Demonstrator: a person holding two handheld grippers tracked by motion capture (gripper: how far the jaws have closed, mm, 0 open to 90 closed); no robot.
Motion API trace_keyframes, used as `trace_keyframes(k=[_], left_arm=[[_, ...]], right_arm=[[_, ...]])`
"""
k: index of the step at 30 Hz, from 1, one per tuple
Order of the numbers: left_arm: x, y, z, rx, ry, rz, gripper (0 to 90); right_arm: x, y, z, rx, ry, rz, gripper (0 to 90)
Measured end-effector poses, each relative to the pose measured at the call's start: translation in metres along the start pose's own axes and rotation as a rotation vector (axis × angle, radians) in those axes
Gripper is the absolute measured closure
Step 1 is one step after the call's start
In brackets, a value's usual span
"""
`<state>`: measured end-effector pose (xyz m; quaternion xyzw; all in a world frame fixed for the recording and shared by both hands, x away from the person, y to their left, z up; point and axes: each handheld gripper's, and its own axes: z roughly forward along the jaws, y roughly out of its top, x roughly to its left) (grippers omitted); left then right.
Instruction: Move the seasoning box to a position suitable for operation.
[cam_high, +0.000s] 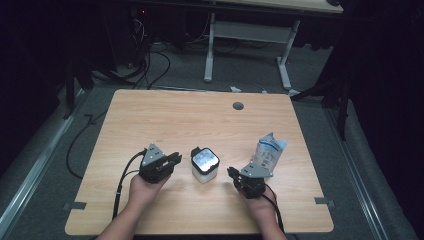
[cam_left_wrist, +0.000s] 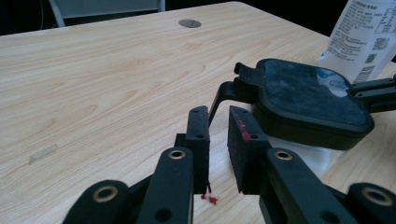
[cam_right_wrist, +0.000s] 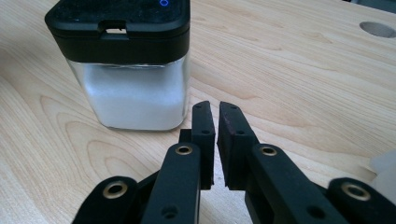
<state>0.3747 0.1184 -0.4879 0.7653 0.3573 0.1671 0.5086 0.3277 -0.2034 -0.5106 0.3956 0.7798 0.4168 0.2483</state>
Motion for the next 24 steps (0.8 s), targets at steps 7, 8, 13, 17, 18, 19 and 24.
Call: trace_keyframes(k=[7,8,13,17,18,19,24], left_arm=[[0.006,-0.009,-0.008,0.024,0.035,0.041,68.3],[0.007,-0.01,-0.01,0.025,0.04,0.05,68.3],[0.014,-0.021,-0.02,0.052,0.076,0.079,62.0],[0.027,-0.032,-0.033,0.05,0.11,0.057,59.8],[0.03,-0.035,-0.037,0.045,0.112,0.034,59.8],[0.036,-0.041,-0.043,0.031,0.11,-0.017,59.3],[0.04,-0.043,-0.048,0.034,0.129,-0.01,57.6]], right_arm=[[-0.004,-0.004,0.0,0.013,-0.018,0.034,81.5],[-0.004,-0.004,0.0,0.013,-0.018,0.034,81.5],[-0.007,-0.008,-0.002,0.022,-0.037,0.05,79.6],[-0.01,-0.011,-0.006,0.021,-0.055,0.06,76.5],[-0.011,-0.012,-0.008,0.017,-0.059,0.059,75.1],[-0.013,-0.013,-0.01,0.015,-0.069,0.067,72.6],[-0.016,-0.014,-0.011,0.013,-0.069,0.075,68.6]])
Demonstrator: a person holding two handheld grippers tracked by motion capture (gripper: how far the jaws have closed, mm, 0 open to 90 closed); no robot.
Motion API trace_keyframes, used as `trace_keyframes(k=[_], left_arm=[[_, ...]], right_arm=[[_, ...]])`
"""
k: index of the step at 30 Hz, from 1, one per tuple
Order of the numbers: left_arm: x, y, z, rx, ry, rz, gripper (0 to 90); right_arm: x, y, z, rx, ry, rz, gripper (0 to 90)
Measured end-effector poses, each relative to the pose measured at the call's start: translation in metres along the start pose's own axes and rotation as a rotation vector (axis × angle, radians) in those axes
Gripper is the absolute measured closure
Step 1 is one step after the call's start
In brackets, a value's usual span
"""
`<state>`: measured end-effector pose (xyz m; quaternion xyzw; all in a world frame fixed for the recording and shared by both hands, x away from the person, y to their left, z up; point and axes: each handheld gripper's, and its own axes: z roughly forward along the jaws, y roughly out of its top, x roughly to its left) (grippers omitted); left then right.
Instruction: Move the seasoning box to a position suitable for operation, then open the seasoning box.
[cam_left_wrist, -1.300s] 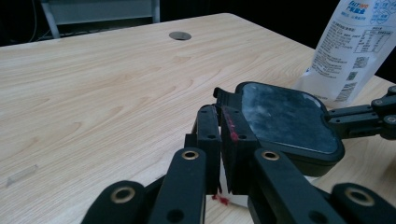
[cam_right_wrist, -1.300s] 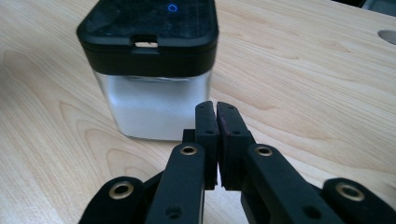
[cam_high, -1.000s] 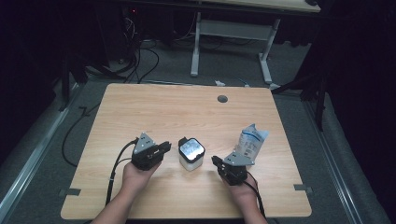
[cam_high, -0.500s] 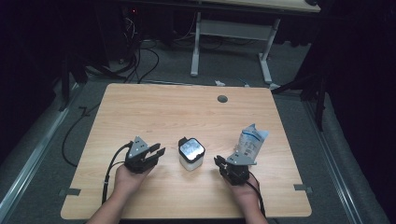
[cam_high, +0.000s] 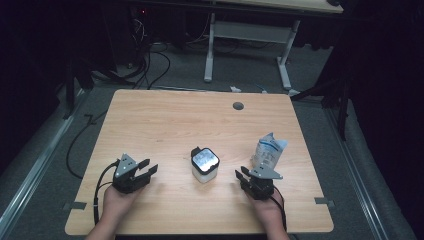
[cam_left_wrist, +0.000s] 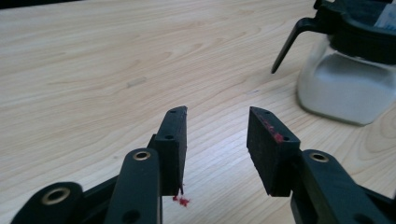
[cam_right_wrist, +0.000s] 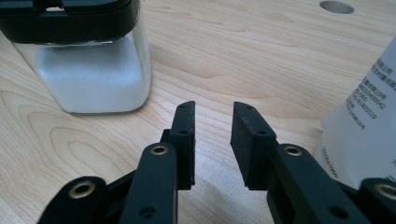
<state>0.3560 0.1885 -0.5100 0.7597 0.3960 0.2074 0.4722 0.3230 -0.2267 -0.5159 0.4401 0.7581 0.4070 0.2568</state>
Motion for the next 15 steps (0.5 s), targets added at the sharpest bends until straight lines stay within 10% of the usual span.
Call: trace_keyframes(k=[15], left_arm=[[0.0101,-0.0059,0.0025,0.01,0.044,-0.013,55.9]], right_arm=[[0.0021,-0.0048,0.0006,0.024,-0.011,-0.036,59.1]])
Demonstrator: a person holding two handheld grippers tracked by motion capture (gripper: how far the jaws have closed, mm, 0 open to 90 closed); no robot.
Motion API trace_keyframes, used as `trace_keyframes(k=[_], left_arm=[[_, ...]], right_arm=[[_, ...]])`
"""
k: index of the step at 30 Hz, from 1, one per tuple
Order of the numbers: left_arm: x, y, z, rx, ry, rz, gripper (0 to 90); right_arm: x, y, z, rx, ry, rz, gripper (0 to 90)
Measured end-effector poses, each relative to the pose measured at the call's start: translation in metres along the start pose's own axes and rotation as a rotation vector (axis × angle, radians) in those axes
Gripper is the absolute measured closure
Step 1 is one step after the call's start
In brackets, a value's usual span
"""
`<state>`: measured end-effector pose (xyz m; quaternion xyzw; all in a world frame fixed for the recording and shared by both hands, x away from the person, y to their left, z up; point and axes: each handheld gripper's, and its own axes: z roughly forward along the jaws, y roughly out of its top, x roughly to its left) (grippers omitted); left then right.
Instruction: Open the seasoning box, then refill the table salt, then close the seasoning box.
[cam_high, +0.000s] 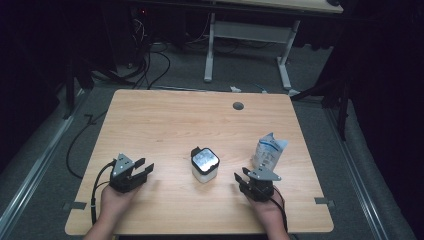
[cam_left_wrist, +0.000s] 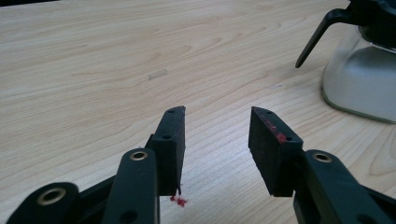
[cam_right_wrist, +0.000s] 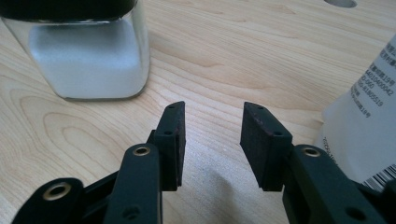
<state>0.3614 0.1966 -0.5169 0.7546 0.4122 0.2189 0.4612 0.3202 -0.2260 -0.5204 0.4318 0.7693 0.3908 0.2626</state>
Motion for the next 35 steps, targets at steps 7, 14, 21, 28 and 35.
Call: trace_keyframes(k=[7,14,21,28,35], left_arm=[[0.0053,-0.0009,0.0003,-0.001,0.018,-0.017,54.8],[0.008,-0.0016,-0.0005,0.0,0.023,-0.027,54.6],[0.0059,-0.0021,0.0005,0.007,0.022,-0.021,54.1],[0.0031,-0.0024,0.0011,0.006,0.017,-0.013,52.8],[0.0022,-0.0047,-0.0002,0.014,0.013,-0.004,51.3]], right_arm=[[0.0018,-0.0024,-0.0018,0.0,-0.002,-0.011,56.3],[0.0041,-0.0033,0.0006,0.007,0.006,-0.023,55.3],[0.0055,-0.0031,0.0011,0.009,0.015,-0.024,55.0],[0.0034,-0.0023,0.0014,0.006,0.011,-0.024,54.2],[0.0031,-0.0021,0.0027,0.013,0.007,-0.023,51.7]])
